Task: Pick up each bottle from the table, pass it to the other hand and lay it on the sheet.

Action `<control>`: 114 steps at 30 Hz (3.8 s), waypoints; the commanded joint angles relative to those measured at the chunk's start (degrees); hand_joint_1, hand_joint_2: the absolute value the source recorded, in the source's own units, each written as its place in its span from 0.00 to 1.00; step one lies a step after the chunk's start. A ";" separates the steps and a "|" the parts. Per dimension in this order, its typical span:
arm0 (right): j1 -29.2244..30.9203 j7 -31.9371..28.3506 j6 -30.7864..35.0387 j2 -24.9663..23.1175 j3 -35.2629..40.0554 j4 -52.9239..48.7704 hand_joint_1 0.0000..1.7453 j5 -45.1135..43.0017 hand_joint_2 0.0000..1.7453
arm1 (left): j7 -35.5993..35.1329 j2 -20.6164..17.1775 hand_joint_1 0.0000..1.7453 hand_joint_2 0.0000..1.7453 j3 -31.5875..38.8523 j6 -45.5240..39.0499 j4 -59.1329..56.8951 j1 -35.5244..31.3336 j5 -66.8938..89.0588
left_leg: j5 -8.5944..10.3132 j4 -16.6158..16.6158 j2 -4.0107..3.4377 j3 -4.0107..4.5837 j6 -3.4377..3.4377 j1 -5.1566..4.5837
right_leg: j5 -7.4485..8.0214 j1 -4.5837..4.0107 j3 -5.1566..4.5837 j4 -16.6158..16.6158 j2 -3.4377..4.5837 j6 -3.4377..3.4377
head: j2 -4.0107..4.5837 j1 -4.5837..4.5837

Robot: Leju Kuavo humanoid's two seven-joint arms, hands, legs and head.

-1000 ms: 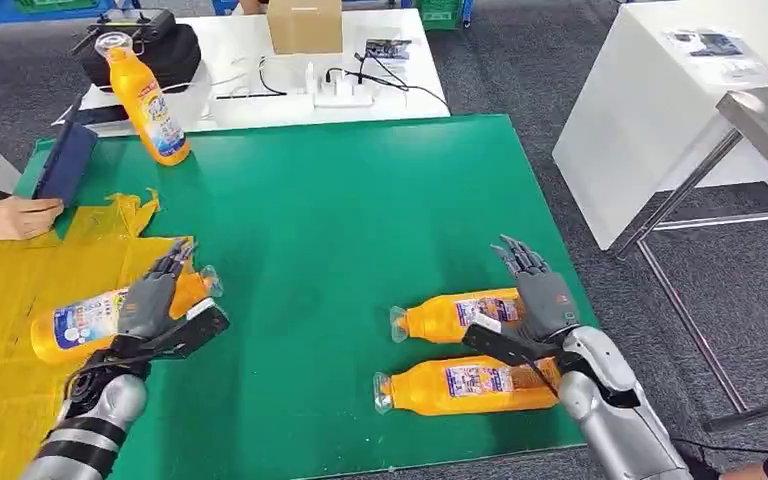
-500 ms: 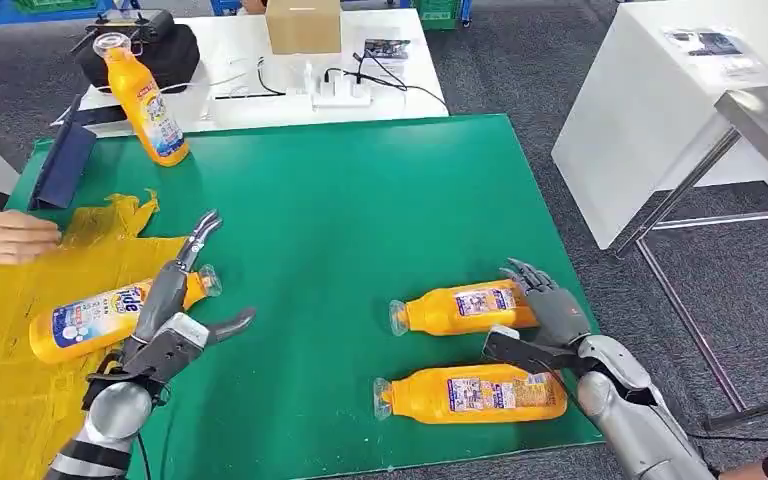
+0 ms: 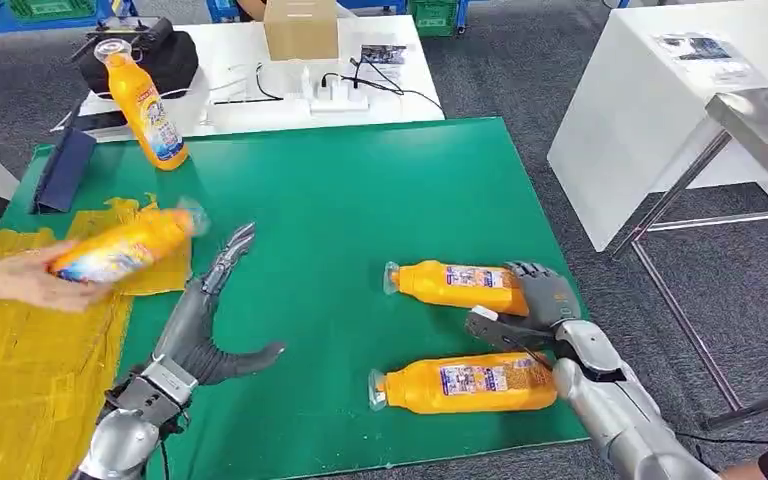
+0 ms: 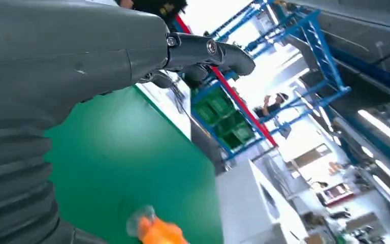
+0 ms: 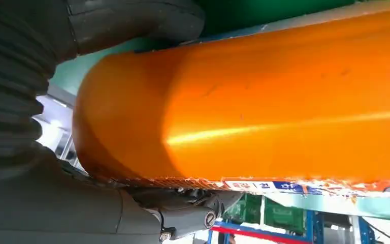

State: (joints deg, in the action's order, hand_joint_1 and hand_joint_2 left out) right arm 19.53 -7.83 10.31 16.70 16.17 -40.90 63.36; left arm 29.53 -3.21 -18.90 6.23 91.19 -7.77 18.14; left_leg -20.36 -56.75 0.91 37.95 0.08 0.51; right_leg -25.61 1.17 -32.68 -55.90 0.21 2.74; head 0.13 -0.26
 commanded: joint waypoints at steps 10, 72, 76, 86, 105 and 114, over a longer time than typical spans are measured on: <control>-11.49 2.15 16.48 -11.71 -9.87 -21.04 1.00 2.01 1.00 | -5.57 2.51 0.00 1.00 -1.20 5.61 5.09 7.14 -7.21 | -0.14 0.04 -0.24 -0.35 -0.04 0.09 | -0.03 -0.15 0.67 0.12 0.17 -0.17 | 0.00 0.00; -14.95 -14.58 2.80 -24.21 15.23 -23.72 1.00 -30.99 1.00 | -13.48 5.23 0.00 1.00 -6.49 9.88 -1.40 3.63 -32.56 | -0.19 0.01 0.24 0.25 -0.17 0.14 | -0.35 -0.18 0.51 0.00 -0.25 -0.16 | 0.00 0.00; -15.00 -14.54 2.60 -24.43 15.04 -23.67 1.00 -31.33 1.00 | -13.32 5.70 0.00 1.00 -7.42 10.16 -2.30 3.51 -32.66 | -0.29 -0.05 0.20 0.07 -0.15 0.14 | -0.45 -0.19 0.72 -0.02 -0.25 -0.21 | 0.00 0.02; -16.16 -14.61 3.80 -23.81 17.73 -28.09 1.00 -29.37 1.00 | -12.11 7.37 1.00 1.00 -7.26 7.25 -3.53 3.20 -31.73 | -0.25 -0.03 0.24 0.18 -0.15 0.12 | -0.42 -0.17 0.60 -0.03 -0.27 -0.17 | 0.00 0.02; -18.84 -9.78 7.03 -19.60 20.46 -40.44 0.00 -21.40 1.00 | -12.08 2.72 1.00 1.00 -2.07 -17.88 -5.21 -2.82 6.43 | -0.23 -0.04 0.26 0.18 -0.18 0.14 | -0.41 -0.19 0.60 -0.06 -0.29 -0.20 | 0.00 0.02; -20.58 0.75 0.79 -8.21 15.12 -44.18 0.00 -5.55 1.00 | -31.60 -16.27 1.00 1.00 9.00 -17.02 -34.30 -22.13 59.02 | -0.09 0.03 0.34 -0.03 -0.24 0.21 | -0.37 -0.29 0.42 -0.06 -0.38 -0.27 | 0.00 0.00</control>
State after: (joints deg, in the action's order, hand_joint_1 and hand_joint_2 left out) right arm -0.33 -10.05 13.27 -1.11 34.47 -82.60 53.95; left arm 2.29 -5.43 -17.92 -15.10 85.67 -12.99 64.94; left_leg -20.46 -56.74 1.18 38.26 -0.14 0.69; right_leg -25.92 0.94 -32.68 -55.97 -0.02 2.63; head 0.13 -0.26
